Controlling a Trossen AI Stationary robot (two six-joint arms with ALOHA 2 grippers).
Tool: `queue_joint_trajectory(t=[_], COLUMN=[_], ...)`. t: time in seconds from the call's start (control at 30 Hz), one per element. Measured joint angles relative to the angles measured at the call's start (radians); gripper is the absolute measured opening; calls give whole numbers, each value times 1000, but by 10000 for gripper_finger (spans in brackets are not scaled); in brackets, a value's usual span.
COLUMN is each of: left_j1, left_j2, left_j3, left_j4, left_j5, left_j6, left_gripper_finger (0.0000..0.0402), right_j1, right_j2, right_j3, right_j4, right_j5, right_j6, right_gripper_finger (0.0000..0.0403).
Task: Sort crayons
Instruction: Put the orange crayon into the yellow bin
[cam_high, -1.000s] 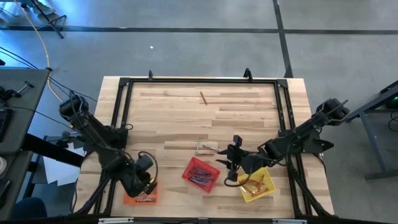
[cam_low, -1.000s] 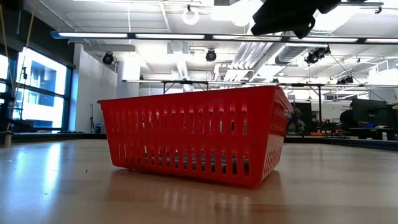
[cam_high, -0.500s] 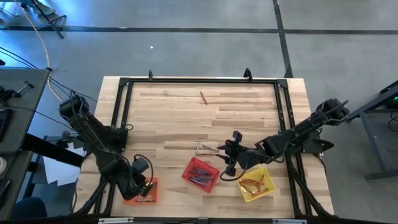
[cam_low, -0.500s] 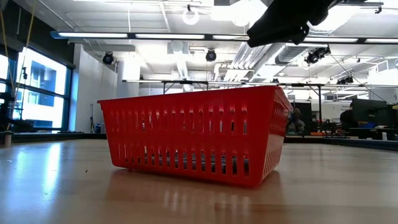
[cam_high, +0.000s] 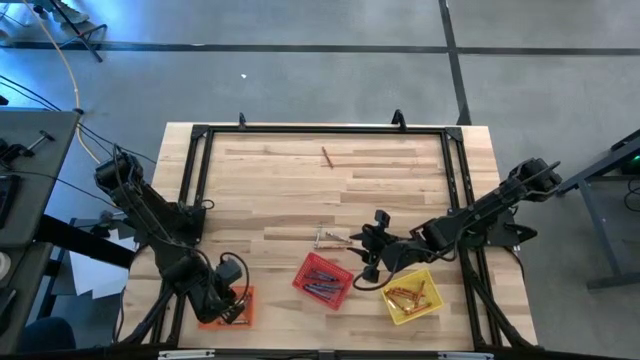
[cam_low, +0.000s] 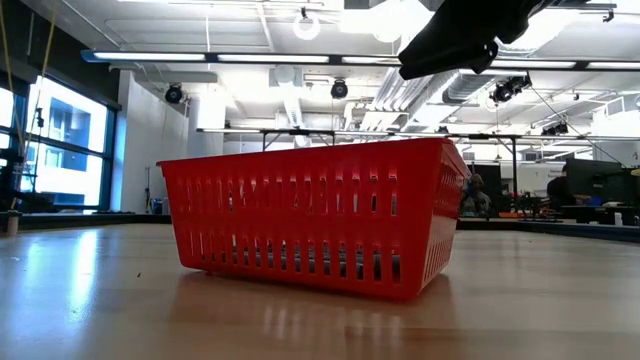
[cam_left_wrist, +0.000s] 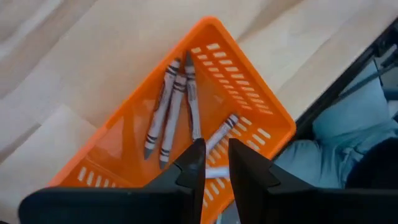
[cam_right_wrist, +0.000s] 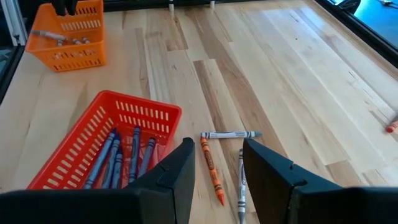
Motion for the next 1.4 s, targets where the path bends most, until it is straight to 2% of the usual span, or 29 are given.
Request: queue_joint_trajectory(t=[0.2,0.37,0.57,0.67,0.8,0.93,1.07,1.3,1.4], left_j1=[0,35,113,152,194,233,272,327,348], left_j2=[0,0,0,0,0,0,0,0,0], left_j3=[0,0,0,0,0,0,0,0,0], left_j4=[6,5,5,5,5,5,6,6,7], left_j5=[0,-122,-275,-318,-413,-571,-746,-960,-989], left_j6=[40,160,336,415,508,585,596,624,667], left_gripper_finger=[60,60,60,60,60,60,60,60,60], right_j1=[-2,-51,-200,-301,-448,-576,-676,-790,-822], right_j2=[0,0,0,0,2,33,93,236,307], right_j3=[0,0,0,0,0,0,0,5,70], right_j4=[0,-1,-77,-111,-91,-19,82,235,180], right_j5=[12,60,23,-38,-194,-317,-441,-495,-496], right_j6=[-27,-56,-59,-49,-53,-84,-104,-116,-130], right_gripper_finger=[129,129,129,129,129,129,129,129,129])
